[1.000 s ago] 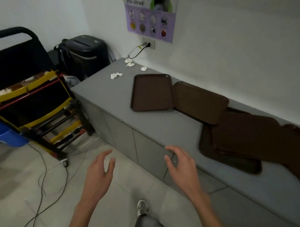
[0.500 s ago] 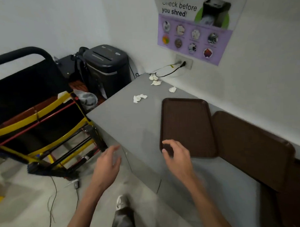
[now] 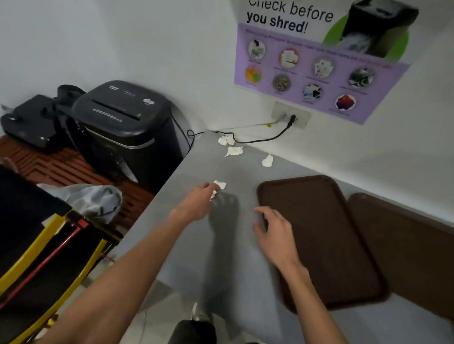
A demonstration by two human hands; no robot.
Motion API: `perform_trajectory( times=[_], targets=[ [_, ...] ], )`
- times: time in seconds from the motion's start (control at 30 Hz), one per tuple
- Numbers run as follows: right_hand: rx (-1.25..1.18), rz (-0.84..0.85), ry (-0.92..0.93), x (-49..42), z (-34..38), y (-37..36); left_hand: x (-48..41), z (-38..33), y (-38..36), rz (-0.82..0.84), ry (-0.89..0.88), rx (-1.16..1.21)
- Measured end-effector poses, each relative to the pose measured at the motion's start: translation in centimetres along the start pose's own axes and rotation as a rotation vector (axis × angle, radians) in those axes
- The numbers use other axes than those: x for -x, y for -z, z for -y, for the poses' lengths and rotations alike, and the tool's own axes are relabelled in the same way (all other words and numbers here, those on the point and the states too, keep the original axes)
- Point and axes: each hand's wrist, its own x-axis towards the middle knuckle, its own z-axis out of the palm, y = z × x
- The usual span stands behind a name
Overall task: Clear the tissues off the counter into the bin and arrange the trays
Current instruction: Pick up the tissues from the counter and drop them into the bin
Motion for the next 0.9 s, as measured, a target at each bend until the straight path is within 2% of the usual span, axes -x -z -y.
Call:
perform_trajectory(
  times=[0.07, 0.17, 0.3, 0.4, 0.47, 0.57, 0.63, 0.7, 0.8, 0.9],
  targets=[
    [0.018, 0.003, -0.016, -2.5, 1.0, -1.1, -3.5, 1.8, -1.0, 0.027, -0.036, -0.010],
    [0.081, 0.029, -0.035, -6.9, 2.1, -1.9, -6.3, 3.6, -3.5, -0.026, -0.138, -0.020],
    [0.202, 0.018, -0.129, -14.5, 2.4, -2.2, -4.6, 3.5, -4.7, -0.083, -0.127, 0.021],
    [0.286, 0.018, -0.213, -20.8, 1.3, -2.4, -3.4, 5.0, -5.6, -0.123, -0.159, 0.061],
    [0.350, 0.044, -0.256, -24.7, -0.8, -3.0, -2.8, 5.9, -5.8, -0.159, -0.196, -0.019],
    [0.477, 0.098, -0.263, -28.4, -3.9, -4.8, -3.0, 6.1, -5.9, -0.141, -0.146, -0.016],
    [0.504, 0.065, -0.236, -28.1, -3.2, -6.1, -3.0, 5.3, -6.3, -0.030, -0.057, 0.085],
    [0.539, 0.042, -0.164, -26.1, -0.9, -7.1, -2.9, 4.8, -7.2, 0.021, -0.076, -0.047],
    [0.602, 0.108, -0.093, -22.0, 1.5, -8.3, -2.1, 5.4, -8.7, 0.021, -0.128, -0.178],
    [0.497, 0.164, -0.164, -17.2, 2.3, -8.6, -0.5, 4.0, -9.1, -0.021, -0.024, -0.200]
  ],
)
